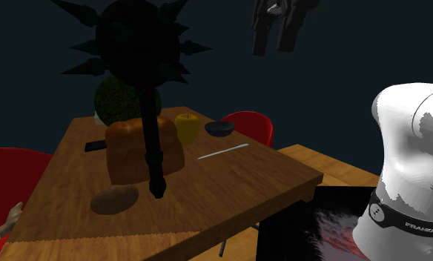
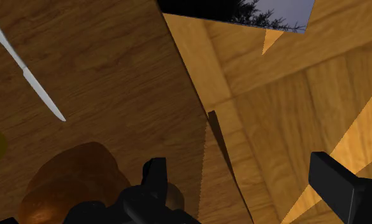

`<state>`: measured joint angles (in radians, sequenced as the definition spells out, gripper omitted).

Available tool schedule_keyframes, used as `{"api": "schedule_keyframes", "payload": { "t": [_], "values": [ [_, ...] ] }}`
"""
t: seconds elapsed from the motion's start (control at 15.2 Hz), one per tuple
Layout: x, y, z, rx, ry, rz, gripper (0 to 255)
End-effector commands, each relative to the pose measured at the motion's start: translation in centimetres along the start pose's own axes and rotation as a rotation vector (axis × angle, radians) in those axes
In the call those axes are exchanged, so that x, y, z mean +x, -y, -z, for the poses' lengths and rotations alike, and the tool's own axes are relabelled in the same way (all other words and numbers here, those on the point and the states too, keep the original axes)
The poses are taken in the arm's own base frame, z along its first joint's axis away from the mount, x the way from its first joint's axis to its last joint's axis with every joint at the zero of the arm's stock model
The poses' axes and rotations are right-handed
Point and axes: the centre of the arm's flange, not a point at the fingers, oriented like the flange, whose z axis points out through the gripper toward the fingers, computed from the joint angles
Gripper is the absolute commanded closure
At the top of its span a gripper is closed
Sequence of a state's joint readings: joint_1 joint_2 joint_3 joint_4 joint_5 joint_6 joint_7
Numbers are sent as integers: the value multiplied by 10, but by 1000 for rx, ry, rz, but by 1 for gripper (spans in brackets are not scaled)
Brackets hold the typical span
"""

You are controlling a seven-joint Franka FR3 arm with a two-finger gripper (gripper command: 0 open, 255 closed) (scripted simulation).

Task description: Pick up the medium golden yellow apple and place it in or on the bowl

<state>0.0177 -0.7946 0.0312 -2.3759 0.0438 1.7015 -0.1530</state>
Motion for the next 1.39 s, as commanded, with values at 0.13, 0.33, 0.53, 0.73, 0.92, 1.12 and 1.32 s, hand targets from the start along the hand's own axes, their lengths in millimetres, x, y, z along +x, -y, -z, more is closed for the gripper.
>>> {"api": "schedule_keyframes", "payload": {
  "t": [0.13, 0.33, 0.53, 0.73, 0.92, 1.12, 1.32],
  "values": [
    [-5, -24, -9, -3, -4, 39, 0],
    [-11, -60, -23, -8, -11, 97, 0],
    [-14, -96, -37, -13, -17, 155, 0],
    [-15, -133, -51, -17, -24, 213, 0],
    [-14, -170, -65, -22, -31, 272, 0],
    [-11, -206, -78, -27, -37, 330, 0],
    [-6, -243, -91, -32, -44, 388, 0]
  ]
}}
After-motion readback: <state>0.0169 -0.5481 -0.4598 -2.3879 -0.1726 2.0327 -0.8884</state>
